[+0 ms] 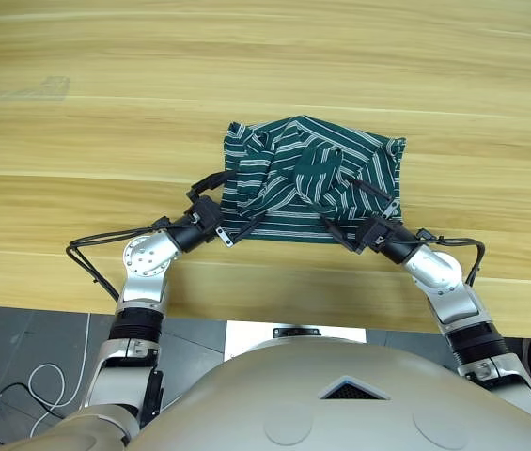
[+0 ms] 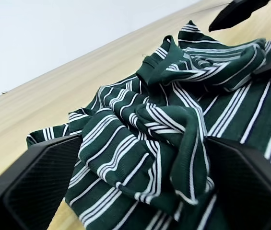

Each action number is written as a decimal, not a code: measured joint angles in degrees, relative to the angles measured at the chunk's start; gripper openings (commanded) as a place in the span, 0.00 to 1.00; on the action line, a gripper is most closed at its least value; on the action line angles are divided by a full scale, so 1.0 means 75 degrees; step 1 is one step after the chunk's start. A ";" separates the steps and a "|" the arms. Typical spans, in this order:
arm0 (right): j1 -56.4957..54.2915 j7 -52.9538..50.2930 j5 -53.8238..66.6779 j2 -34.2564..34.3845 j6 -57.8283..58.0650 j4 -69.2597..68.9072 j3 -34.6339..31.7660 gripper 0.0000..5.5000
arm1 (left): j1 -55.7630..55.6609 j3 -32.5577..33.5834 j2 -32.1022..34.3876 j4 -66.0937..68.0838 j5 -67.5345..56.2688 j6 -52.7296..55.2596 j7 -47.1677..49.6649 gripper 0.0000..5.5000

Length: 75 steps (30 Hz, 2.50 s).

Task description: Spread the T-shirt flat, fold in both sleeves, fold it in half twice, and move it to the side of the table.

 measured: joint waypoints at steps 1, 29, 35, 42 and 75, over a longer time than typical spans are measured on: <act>0.0001 0.0000 0.0000 0.0011 -0.0001 -0.0001 0.0011 0.77 | 0.0063 -0.0027 0.0023 -0.0067 -0.0001 0.0039 -0.0018 0.85; 0.0246 0.0344 0.0847 0.0363 0.0721 0.0026 0.0030 0.24 | 0.0526 -0.0408 0.0306 -0.1096 -0.0027 0.1197 0.0258 0.59; 0.0643 0.0808 0.0894 0.0198 0.1102 -0.0700 0.0404 0.24 | 0.0462 -0.0572 0.0271 -0.1169 -0.0025 0.1311 0.0256 0.59; 0.0970 0.1276 0.0884 -0.0193 0.1254 -0.1881 0.0625 0.43 | 0.0257 -0.0734 0.0122 -0.1020 -0.0027 0.1312 0.0246 0.59; 0.0154 0.1011 0.0916 0.0214 0.1234 -0.0279 0.0459 0.10 | 0.0414 -0.0800 0.0035 -0.1124 -0.0203 0.1504 0.0414 0.09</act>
